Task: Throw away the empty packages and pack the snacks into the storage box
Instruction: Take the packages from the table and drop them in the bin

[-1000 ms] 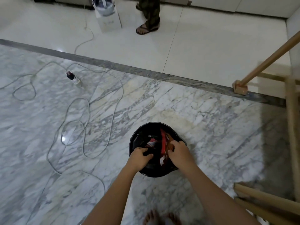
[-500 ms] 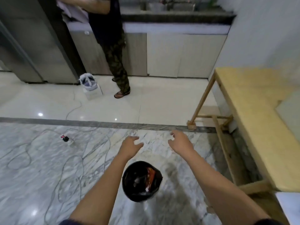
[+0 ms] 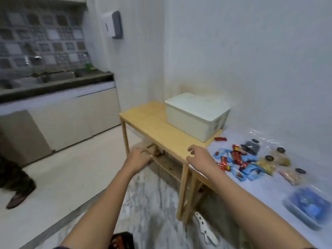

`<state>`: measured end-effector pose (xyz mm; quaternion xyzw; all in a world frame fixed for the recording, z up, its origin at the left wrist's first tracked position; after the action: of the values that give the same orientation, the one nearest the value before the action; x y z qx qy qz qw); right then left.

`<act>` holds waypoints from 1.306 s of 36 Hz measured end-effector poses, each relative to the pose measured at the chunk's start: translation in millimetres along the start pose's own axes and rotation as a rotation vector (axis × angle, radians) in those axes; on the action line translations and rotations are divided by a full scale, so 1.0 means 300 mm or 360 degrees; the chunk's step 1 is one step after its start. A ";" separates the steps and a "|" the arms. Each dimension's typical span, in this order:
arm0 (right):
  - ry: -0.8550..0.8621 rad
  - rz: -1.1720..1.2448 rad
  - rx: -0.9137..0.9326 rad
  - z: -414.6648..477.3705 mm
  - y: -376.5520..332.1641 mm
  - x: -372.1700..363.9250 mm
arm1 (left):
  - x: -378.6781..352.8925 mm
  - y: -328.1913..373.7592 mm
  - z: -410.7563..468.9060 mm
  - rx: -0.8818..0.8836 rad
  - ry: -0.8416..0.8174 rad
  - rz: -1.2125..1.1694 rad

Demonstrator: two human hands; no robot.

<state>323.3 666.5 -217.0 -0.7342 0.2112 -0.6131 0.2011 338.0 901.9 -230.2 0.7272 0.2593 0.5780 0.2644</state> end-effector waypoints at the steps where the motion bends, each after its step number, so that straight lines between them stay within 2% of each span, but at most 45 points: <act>1: 0.0066 0.0017 -0.0071 -0.046 0.078 0.054 | -0.062 0.080 0.011 -0.0069 -0.0081 0.0011; 7: 0.0386 0.0139 -0.0546 -0.390 0.532 0.359 | -0.438 0.570 -0.007 -0.0461 -0.0357 0.0085; 14: 0.0707 0.0310 -0.0959 -0.860 1.039 0.593 | -0.942 1.099 -0.207 -0.0936 -0.0754 0.0119; 18: 0.0854 0.0380 -0.1126 -1.098 1.291 0.677 | -1.239 1.319 -0.334 -0.1078 -0.0987 0.0155; 25: 0.0989 0.0459 -0.1268 -1.414 1.719 0.798 | -1.734 1.616 -0.557 -0.1205 -0.1207 0.0192; 30: 0.0916 0.0527 -0.1277 -1.559 1.990 0.824 | -2.070 1.725 -0.682 -0.1255 -0.1380 0.0322; 36: 0.0587 0.0423 -0.1309 -1.622 2.256 0.730 | -2.396 1.696 -0.730 -0.1220 -0.1510 0.0551; 42: 0.0304 0.0101 -0.1278 -1.602 2.392 0.614 | -2.602 1.564 -0.779 -0.1099 -0.1584 0.0653; 47: 0.0125 -0.0299 -0.1315 -1.598 2.450 0.583 | -2.686 1.499 -0.807 -0.1152 -0.1472 0.0553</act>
<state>-167.9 -58.4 -401.6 -0.7452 0.3789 -0.5201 -0.1748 -25.7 46.0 -442.9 0.7984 -0.2174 0.2886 0.4817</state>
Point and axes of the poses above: each hand's wrist, its own z-axis towards the middle knuckle, its own x-axis out of the back of the hand, y = z × x, the point moved 9 cm from there along z, towards the middle knuckle, and after that the axes turned 8 degrees about -y, right-handed, at the moved point
